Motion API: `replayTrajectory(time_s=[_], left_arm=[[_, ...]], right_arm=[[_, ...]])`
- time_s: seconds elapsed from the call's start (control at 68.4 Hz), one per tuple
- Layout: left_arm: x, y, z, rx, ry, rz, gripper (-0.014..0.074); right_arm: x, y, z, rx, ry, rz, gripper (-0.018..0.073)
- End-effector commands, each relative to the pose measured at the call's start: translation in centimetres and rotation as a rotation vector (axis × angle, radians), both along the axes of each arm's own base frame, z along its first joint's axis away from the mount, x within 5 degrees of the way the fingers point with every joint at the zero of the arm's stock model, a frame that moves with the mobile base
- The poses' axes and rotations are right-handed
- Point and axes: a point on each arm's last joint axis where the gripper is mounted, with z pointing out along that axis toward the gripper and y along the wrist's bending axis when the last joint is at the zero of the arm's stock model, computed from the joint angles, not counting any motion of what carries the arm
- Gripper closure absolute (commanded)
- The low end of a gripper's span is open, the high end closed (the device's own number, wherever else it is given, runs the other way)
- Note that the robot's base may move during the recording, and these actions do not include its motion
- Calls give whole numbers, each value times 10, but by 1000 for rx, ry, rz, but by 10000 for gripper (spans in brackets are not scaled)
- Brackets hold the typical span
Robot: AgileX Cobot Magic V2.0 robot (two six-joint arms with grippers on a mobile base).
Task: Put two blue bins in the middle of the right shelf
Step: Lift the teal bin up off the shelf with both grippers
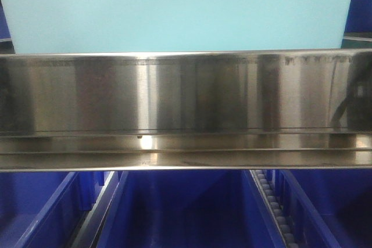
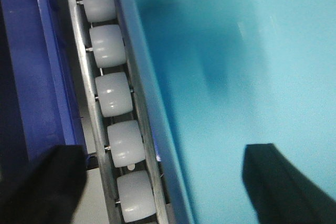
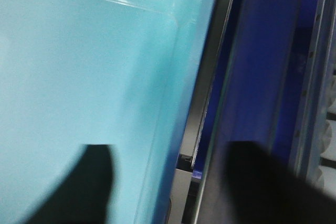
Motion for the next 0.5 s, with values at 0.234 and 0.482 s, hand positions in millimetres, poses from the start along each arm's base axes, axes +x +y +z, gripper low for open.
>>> replayTrajectory(time_s=[0.234, 0.482], left_arm=[[-1, -2, 4, -20, -5, 5, 708], [-8, 1, 17, -35, -38, 4, 707]], right_arm=[[1, 0, 5, 11, -26, -13, 710], [-6, -3, 20, 35, -71, -25, 711]])
